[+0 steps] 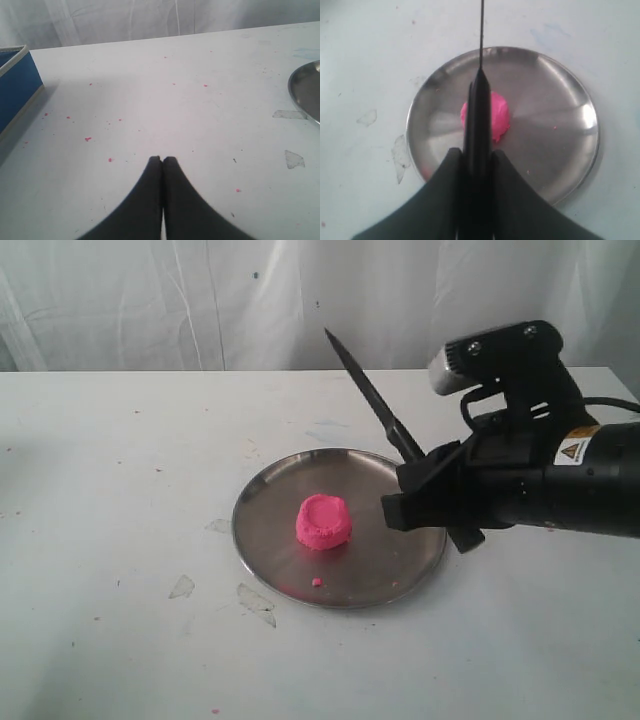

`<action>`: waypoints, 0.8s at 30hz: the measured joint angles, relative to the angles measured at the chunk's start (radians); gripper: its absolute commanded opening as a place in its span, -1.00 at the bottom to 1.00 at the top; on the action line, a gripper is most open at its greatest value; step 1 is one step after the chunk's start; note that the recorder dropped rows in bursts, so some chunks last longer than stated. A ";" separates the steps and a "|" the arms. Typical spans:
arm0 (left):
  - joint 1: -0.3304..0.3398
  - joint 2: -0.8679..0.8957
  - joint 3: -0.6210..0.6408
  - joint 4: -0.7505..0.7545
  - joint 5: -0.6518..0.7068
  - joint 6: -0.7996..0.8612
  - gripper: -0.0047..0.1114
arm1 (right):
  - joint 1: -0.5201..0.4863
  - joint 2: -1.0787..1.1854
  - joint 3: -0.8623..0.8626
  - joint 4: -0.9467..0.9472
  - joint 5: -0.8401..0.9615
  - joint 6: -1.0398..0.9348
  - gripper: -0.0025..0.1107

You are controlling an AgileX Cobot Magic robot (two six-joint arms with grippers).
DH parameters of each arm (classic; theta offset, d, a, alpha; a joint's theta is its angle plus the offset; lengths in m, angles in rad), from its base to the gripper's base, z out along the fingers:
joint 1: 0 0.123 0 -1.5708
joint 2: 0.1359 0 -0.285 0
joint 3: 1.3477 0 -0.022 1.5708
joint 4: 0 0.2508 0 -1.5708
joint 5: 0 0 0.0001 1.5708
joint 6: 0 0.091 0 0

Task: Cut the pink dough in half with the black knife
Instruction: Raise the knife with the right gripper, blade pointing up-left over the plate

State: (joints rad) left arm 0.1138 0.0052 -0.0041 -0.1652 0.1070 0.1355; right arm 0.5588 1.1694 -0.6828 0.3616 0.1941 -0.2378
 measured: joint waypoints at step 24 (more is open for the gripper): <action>0.000 0.000 0.000 0.000 0.000 0.000 -0.92 | 0.000 -0.060 0.134 0.002 -0.098 0.032 -0.96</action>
State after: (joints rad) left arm 0.1138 0.0052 -0.0041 -0.1652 0.1070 0.1355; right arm 0.5588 1.1095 -0.5485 0.3635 0.0962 -0.2056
